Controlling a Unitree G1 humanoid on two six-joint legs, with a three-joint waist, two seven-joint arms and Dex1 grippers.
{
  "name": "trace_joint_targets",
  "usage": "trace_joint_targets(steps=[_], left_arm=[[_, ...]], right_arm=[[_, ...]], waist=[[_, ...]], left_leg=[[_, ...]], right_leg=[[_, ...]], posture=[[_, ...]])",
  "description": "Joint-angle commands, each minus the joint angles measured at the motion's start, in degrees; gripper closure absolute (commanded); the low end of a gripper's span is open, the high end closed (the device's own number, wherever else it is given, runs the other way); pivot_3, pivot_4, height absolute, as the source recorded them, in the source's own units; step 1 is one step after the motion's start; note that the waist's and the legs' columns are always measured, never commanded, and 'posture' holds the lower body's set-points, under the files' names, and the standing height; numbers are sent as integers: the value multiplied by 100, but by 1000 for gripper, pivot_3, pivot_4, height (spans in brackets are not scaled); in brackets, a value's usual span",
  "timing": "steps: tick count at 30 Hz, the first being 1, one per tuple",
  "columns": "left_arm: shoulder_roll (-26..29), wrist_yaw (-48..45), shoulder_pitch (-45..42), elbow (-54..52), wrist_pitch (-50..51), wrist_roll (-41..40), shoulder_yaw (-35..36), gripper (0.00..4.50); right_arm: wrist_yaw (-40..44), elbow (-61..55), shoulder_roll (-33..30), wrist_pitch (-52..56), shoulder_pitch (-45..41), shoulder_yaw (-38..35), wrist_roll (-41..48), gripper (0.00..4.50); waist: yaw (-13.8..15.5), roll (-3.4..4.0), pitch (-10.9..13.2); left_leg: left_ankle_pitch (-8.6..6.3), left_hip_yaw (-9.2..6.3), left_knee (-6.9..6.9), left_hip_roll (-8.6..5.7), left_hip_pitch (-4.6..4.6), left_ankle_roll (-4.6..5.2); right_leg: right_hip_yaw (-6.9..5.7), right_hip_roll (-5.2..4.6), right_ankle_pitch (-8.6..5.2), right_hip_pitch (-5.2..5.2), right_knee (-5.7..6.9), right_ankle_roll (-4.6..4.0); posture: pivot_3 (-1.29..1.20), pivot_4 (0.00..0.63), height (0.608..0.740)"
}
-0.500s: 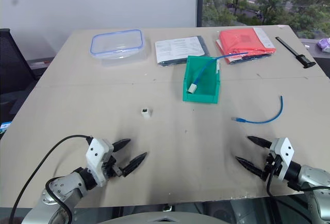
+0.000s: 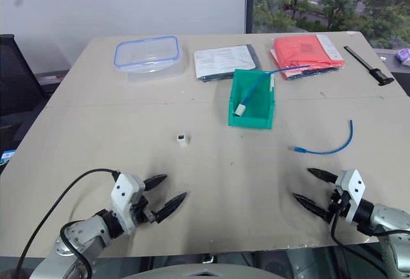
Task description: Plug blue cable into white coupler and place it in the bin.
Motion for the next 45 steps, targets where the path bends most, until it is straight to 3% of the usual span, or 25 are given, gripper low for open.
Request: trace_joint_targets(steps=[1, 8, 14, 20, 24, 32, 36, 40, 43, 45], left_arm=[[27, -130, 63, 191, 19, 35, -160, 0], [117, -228, -104, 188, -42, 70, -158, 0], [571, -519, -906, -325, 243, -10, -310, 0], [1215, -1197, -2203, -796, 983, -778, -357, 0], [1454, -1443, -2873, -989, 1511, -1427, -285, 0], [1717, -1208, -3101, -1286, 2011, -1558, -332, 0], [1700, -964, -3133, -1270, 2131, -1450, -413, 0], [1713, -991, -3121, -1196, 2097, -1420, -401, 0], [1719, -1047, -3099, -1135, 2064, -1417, -370, 0], [1727, -1089, -3084, -1088, 2010, -1370, -379, 0]], right_arm=[[11, -32, -56, -50, -10, -113, 32, 107], [-65, -76, -72, -4, -180, -160, 78, 107], [-122, 133, -351, 292, -890, -187, 30, 107], [214, 862, -882, 757, -1949, 307, -324, 107], [242, 1343, -885, 1058, -2563, 490, -430, 107], [510, 1776, -907, 1053, -2985, 720, -612, 107], [607, 1938, -867, 982, -3112, 789, -704, 1286], [722, 1923, -864, 942, -3107, 886, -764, 3232], [769, 1909, -861, 800, -3113, 987, -868, 4409], [786, 1907, -827, 684, -3145, 1061, -943, 4467]], waist=[[5, 1, 0], [8, 2, -1], [15, -19, 17], [6, -37, 31], [-2, -46, 45], [2, -45, 56], [2, -46, 57], [1, -49, 59], [2, -49, 59], [-1, -49, 59]], left_leg=[[0, 0, 1, 0, 0, 0], [0, 0, 9, 0, 0, 0], [1, -3, 41, 3, -5, 1], [1, -6, 52, 2, -16, 2], [0, -8, 51, 9, -18, 3], [0, -15, 52, 22, -22, 2], [0, -14, 57, 24, -20, 2], [0, -10, 71, 23, -17, 2], [0, -10, 71, 24, -14, 2], [0, -10, 71, 23, -12, 2]], right_leg=[[0, 0, 0, 0, 1, 0], [0, 1, 0, 0, 5, 0], [-3, 3, 2, 0, 21, 1], [-6, 6, 5, 1, 31, -1], [-6, 23, 4, -1, 32, 0], [1, 56, 15, -1, 30, 21], [3, 58, 15, 0, 35, 18], [8, 58, 13, 0, 53, 14], [8, 58, 11, -1, 58, 12], [8, 58, 11, -1, 61, 12]], posture=[[0, 150, 737], [0, 150, 737], [0, 150, 737], [0, 150, 737], [0, 150, 737], [0, 150, 737], [0, 150, 737], [0, 150, 737], [0, 150, 737], [0, 150, 737]])
